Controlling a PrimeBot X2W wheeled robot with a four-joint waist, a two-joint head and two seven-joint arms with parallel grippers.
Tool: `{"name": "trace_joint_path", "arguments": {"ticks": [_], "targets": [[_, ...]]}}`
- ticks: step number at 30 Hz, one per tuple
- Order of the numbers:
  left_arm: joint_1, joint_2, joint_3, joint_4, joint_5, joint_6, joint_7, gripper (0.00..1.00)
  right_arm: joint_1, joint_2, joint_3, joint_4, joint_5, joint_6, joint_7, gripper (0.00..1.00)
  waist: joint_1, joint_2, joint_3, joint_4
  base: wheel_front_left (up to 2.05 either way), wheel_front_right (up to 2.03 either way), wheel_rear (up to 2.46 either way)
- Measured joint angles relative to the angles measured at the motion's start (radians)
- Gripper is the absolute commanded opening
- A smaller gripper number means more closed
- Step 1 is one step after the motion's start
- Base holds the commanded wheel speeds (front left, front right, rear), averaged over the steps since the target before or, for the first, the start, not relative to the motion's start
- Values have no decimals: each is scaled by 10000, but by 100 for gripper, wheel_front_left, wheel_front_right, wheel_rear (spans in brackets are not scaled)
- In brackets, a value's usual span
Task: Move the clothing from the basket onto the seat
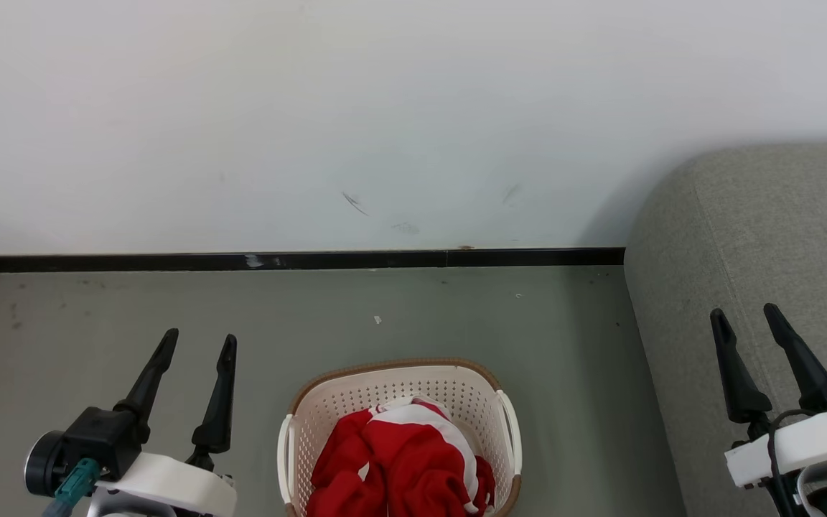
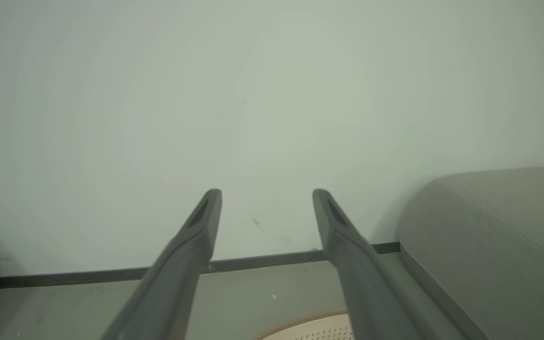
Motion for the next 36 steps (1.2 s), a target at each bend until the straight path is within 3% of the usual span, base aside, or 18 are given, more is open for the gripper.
{"name": "trace_joint_path", "arguments": {"ticks": [36], "targets": [[-22,-451,692,-42,211,-205,0,100,-160,316,-127,-146,-128,0,0,100,-2,0,462,-75,0,0,0]]}}
